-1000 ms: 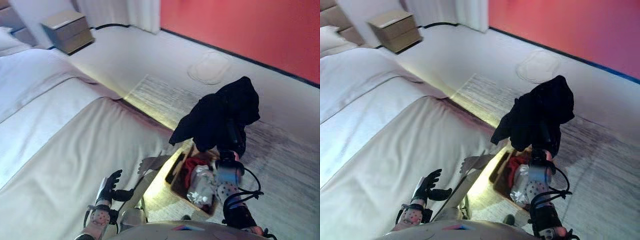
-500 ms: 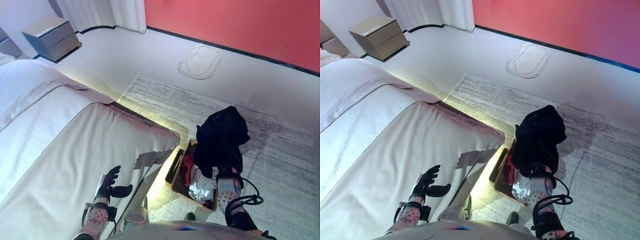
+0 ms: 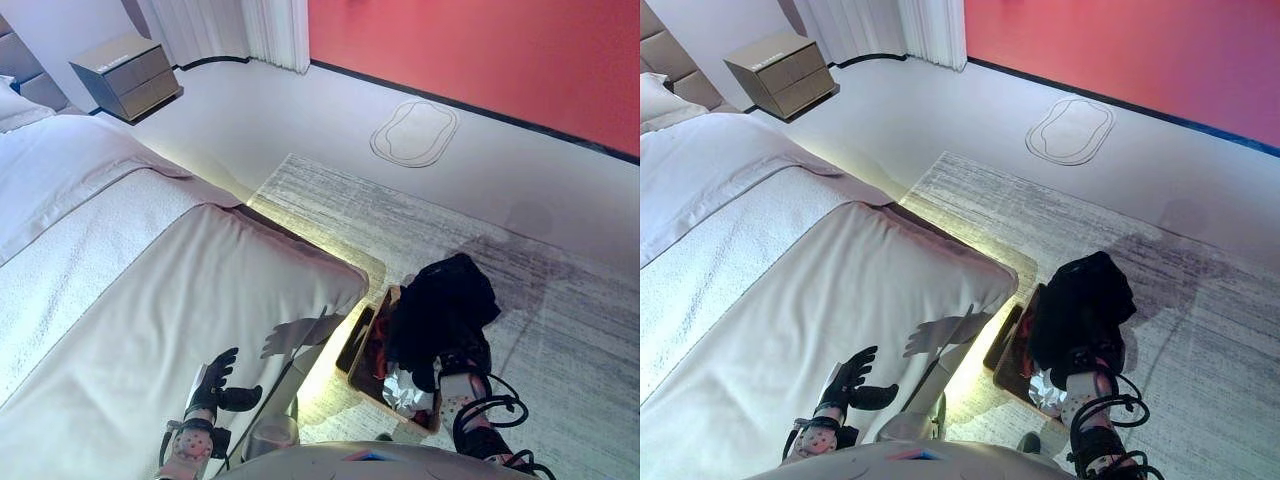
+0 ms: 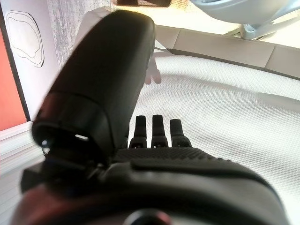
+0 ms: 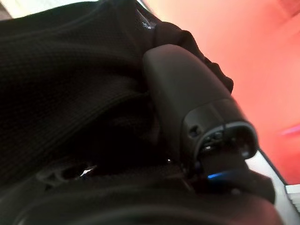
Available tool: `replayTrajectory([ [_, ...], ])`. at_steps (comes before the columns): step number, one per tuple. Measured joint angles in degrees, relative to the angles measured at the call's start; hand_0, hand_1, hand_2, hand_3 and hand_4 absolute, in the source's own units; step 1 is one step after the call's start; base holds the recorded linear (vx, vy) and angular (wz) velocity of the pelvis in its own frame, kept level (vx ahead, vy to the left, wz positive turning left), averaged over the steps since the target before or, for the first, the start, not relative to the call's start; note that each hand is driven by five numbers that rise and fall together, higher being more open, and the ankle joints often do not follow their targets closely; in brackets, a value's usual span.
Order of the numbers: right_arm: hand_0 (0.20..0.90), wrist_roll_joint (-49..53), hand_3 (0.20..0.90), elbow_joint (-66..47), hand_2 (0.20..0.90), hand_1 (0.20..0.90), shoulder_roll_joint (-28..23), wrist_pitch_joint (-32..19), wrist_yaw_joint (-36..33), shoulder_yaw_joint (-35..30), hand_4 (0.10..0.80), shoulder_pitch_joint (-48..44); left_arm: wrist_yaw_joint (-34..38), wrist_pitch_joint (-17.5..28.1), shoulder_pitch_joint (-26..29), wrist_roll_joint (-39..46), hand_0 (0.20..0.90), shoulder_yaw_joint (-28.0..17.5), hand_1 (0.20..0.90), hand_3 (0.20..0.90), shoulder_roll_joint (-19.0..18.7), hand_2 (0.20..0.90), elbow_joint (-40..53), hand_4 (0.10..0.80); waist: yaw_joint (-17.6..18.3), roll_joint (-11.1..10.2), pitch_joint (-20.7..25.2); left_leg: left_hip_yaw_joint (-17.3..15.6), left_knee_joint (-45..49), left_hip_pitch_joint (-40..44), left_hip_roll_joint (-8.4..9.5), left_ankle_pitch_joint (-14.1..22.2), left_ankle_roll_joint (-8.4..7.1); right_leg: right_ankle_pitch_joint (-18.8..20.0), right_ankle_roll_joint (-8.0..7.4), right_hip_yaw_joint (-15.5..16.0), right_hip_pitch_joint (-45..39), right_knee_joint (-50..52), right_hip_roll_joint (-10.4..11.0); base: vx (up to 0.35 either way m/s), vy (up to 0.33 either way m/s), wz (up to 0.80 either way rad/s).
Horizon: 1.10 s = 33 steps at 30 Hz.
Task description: Pick up the clothes from the bed and place them into the basket
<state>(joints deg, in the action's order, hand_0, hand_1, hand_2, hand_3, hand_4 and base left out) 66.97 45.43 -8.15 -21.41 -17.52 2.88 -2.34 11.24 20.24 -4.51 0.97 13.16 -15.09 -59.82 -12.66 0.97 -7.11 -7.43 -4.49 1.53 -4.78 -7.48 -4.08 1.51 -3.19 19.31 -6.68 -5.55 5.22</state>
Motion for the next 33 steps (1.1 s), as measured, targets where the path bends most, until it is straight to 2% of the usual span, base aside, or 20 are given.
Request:
replayTrajectory([
  [10,0.300,2.2,0.200,8.0,0.300,0.300,-1.5,4.3,3.5,-2.9,0.100,-1.5,-0.4,0.0,-0.4,-0.3,0.900,0.1,0.900,0.900,0.0,0.900,-0.1,0.800,-1.6,1.6,1.1,1.6,0.2,-0.1,0.16,-0.1,-0.07,0.0,-0.03,1.5,-0.9,0.0,0.0,0.016,-0.012,0.08],
  [19,0.300,2.2,0.200,11.9,0.300,0.300,-2.7,5.0,4.3,-6.5,0.100,-2.9,-0.6,0.0,-1.8,-1.0,0.900,0.1,0.900,0.900,-0.1,0.900,-0.2,0.800,-2.8,1.8,1.2,2.0,0.2,-0.3,0.39,-0.1,-0.16,-0.1,-0.10,1.8,-0.9,0.0,0.2,0.024,-0.002,0.03],
  [21,0.900,2.1,0.900,12.9,0.900,0.900,-3.0,5.1,4.3,-7.2,0.800,-3.0,-0.6,0.1,-2.0,-1.0,0.900,0.1,0.900,0.900,-0.1,0.900,-0.2,0.800,-2.8,1.9,1.3,2.1,0.1,-0.2,0.54,-0.2,-0.14,-0.1,-0.10,1.9,-1.0,0.0,0.3,0.000,0.000,0.00],
  [33,0.900,2.1,0.900,18.1,0.900,0.900,-4.4,6.4,2.3,-9.4,0.800,-3.4,-1.0,0.2,-2.2,-1.0,0.900,0.9,0.900,0.900,0.0,0.900,-0.2,0.800,-2.8,2.6,1.6,2.4,0.1,-0.2,0.70,-0.2,-0.08,-0.2,-0.24,2.1,-1.1,0.0,0.5,0.012,-0.007,0.00],
])
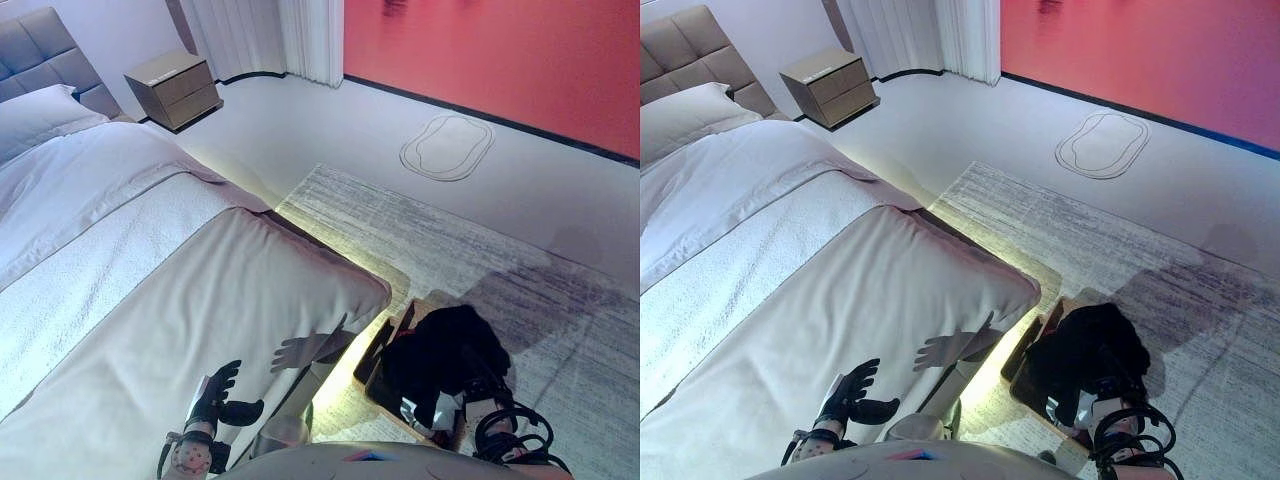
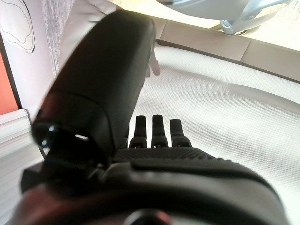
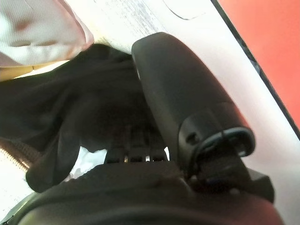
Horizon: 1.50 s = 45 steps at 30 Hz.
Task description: Pick up the clothes from the bed and place them into the basket
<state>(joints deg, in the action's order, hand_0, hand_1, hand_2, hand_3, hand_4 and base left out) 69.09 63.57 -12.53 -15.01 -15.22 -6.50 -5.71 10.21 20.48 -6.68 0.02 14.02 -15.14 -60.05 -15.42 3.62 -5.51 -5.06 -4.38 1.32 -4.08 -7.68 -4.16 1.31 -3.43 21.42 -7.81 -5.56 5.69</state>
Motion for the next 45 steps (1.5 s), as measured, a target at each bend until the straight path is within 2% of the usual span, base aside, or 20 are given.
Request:
replayTrajectory([
  [13,0.900,-1.9,0.900,2.1,0.900,0.900,0.1,1.8,0.7,0.2,0.800,-0.6,-0.5,0.0,0.0,0.8,0.900,0.2,0.900,0.900,0.0,0.900,-0.1,0.800,0.0,0.0,0.0,0.0,0.0,0.0,0.01,0.1,-0.13,-0.3,-0.12,0.0,0.0,0.0,0.0,0.000,0.000,0.00],
  [20,0.900,-19.7,0.900,4.8,0.900,0.900,0.3,6.1,2.2,6.7,0.800,0.4,-1.8,0.0,0.3,1.3,0.900,0.2,0.900,0.900,0.5,0.900,-0.4,0.800,0.1,-0.1,-0.6,0.8,0.9,-1.2,0.04,0.0,-0.31,-0.4,-0.11,0.8,0.3,0.0,0.0,-0.038,0.006,0.05],
  [23,0.900,-27.0,0.900,7.8,0.900,0.900,0.3,9.9,3.8,9.7,0.800,0.7,-3.3,-0.3,1.0,2.3,0.900,0.2,0.900,0.900,1.0,0.900,-1.3,0.800,0.0,-0.2,-1.0,0.9,1.1,-1.3,0.04,0.0,-0.31,-0.4,-0.11,1.0,0.3,0.0,0.0,-0.071,0.007,0.05],
  [25,0.900,-34.7,0.900,11.0,0.900,0.900,0.3,14.4,7.4,13.3,0.800,1.1,-4.9,-1.9,1.4,2.4,0.900,-0.1,0.900,0.900,1.0,0.900,-1.9,0.800,0.1,-0.3,-1.0,0.9,1.1,-1.4,0.04,0.0,-0.33,-0.4,-0.11,1.1,0.3,0.0,0.0,-0.038,0.010,0.01],
  [28,0.900,-37.8,0.900,13.6,0.900,0.900,0.5,17.0,9.3,14.7,0.800,2.2,-6.1,-3.1,2.4,2.4,0.900,-0.3,0.900,0.900,1.0,0.900,-2.7,0.800,0.2,-0.4,-1.1,0.9,1.1,-1.3,0.08,0.0,-0.31,-0.4,-0.13,1.0,0.3,0.0,0.0,-0.019,0.022,-0.01],
  [31,0.900,-38.6,0.900,14.2,0.900,0.900,0.3,18.7,9.5,14.5,0.800,3.9,-6.7,-4.3,3.1,2.4,0.900,-0.3,0.900,0.900,0.8,0.900,-3.2,0.800,1.9,-0.6,-1.3,0.7,1.1,-1.3,0.02,0.0,-0.31,-0.4,-0.13,0.7,0.4,0.0,0.0,-0.058,0.036,-0.04],
  [33,0.900,-39.0,0.900,14.2,0.900,0.900,0.2,18.7,9.7,13.9,0.800,4.4,-6.8,-4.7,3.5,2.6,0.900,-0.3,0.900,0.900,0.7,0.900,-4.0,0.800,3.0,-0.8,-1.3,0.1,1.1,-1.2,-0.09,0.1,-0.35,-0.4,-0.13,-0.3,0.6,0.0,0.0,-0.047,0.043,-0.20],
  [34,0.900,-39.4,0.900,14.2,0.900,0.900,-0.2,18.6,10.4,13.7,0.800,4.8,-7.0,-5.5,3.6,2.9,0.900,-0.2,0.900,0.900,0.6,0.900,-4.1,0.800,4.3,-0.9,-1.3,-0.7,1.0,-1.1,-0.23,0.5,-0.90,-0.4,-0.14,-0.9,1.1,0.0,0.0,-0.039,0.046,-0.26],
  [38,0.900,-41.2,0.900,14.1,0.900,0.900,-0.4,18.1,11.5,13.5,0.800,4.2,-6.9,-6.7,4.0,3.4,0.900,-0.2,0.900,0.900,0.6,0.900,-4.3,0.800,6.4,-1.2,-1.1,-2.9,0.8,-0.8,-0.81,0.5,-0.93,-0.4,-0.13,-2.7,1.9,0.0,-0.3,-0.035,0.061,-0.27],
  [45,0.900,-42.9,0.900,13.9,0.900,0.900,-0.4,16.1,12.2,13.5,0.800,3.9,-7.3,-6.9,5.1,3.5,0.900,1.8,0.900,0.900,1.4,0.900,-4.3,0.800,7.8,-1.2,-0.7,-4.6,0.4,0.5,-1.03,0.7,-0.71,-0.4,-0.10,-4.7,1.7,0.0,-0.4,-0.018,0.045,-0.14],
])
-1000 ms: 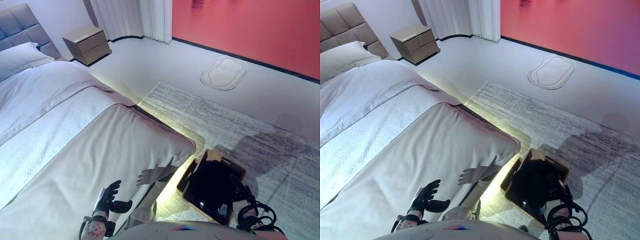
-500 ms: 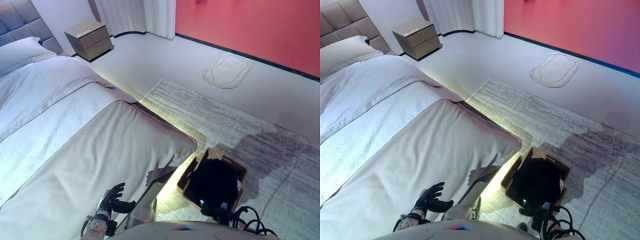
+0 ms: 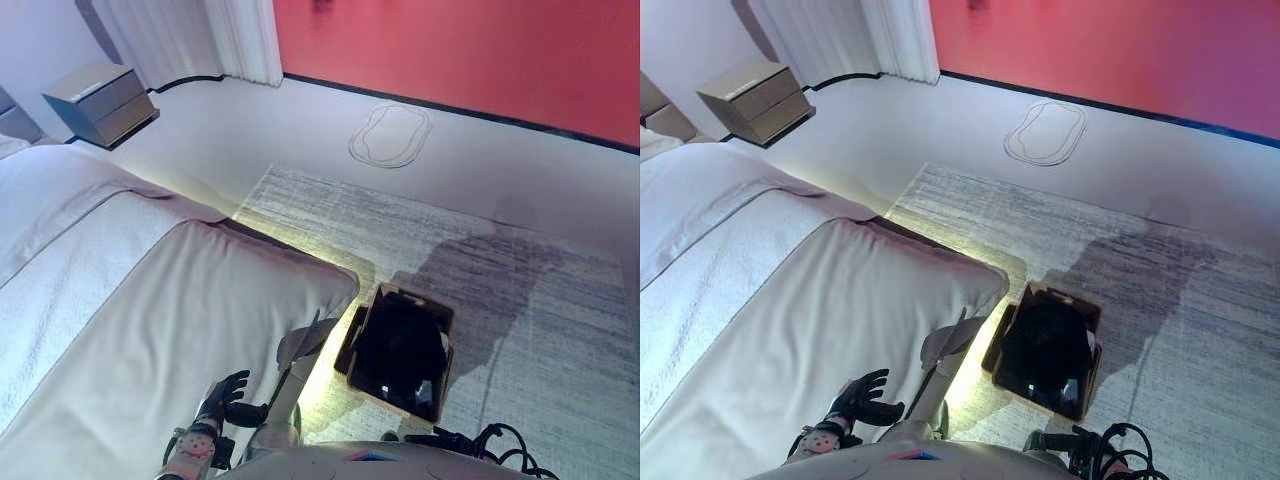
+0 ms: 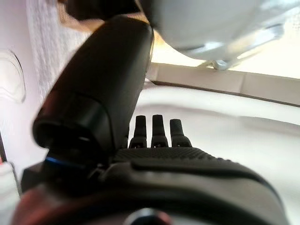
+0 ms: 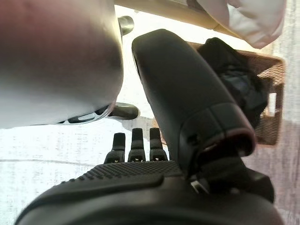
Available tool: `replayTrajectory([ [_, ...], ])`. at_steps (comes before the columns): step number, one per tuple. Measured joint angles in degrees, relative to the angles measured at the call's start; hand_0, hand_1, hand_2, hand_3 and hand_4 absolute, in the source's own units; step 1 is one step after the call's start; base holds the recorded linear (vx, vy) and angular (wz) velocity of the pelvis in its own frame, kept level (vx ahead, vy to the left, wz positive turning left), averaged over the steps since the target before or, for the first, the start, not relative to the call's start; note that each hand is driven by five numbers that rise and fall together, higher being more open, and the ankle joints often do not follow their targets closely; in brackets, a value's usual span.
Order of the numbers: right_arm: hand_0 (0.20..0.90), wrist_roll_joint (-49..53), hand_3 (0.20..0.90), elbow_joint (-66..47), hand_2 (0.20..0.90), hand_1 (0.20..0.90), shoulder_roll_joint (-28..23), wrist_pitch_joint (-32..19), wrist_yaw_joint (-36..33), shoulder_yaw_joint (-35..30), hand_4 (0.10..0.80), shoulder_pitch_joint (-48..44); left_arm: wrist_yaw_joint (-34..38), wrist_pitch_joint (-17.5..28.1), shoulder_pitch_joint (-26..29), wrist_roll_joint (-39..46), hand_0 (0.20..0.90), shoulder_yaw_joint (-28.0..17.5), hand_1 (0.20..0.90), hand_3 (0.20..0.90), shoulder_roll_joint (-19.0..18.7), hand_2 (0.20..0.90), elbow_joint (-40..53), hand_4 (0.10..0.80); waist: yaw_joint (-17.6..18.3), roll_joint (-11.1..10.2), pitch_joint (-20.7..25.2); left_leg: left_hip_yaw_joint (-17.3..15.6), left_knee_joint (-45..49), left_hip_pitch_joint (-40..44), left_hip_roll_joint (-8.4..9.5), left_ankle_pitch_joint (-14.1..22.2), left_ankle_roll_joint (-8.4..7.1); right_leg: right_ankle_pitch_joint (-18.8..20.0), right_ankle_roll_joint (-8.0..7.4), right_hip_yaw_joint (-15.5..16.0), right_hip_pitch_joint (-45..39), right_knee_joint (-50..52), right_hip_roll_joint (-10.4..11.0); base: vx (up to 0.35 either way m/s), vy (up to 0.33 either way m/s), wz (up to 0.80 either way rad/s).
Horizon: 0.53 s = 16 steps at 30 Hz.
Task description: Pick up the clothes from the bed and place them into the basket
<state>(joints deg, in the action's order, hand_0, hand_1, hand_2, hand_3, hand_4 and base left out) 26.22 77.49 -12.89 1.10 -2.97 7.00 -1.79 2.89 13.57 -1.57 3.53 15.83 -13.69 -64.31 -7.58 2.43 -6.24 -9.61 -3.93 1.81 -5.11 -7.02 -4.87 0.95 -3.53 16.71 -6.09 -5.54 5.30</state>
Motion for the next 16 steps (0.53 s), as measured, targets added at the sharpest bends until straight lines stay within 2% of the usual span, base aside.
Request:
replayTrajectory([
  [16,0.900,-2.2,0.900,-0.1,0.900,0.900,0.1,-0.2,-0.4,0.3,0.800,0.2,-1.1,-2.1,-0.1,-0.2,0.900,0.1,0.900,0.900,1.5,0.900,-0.7,0.800,0.6,0.5,1.3,0.1,-0.7,2.5,0.08,0.4,-0.07,0.1,-0.30,-0.2,-2.2,0.0,-0.1,0.018,-0.001,0.00],
])
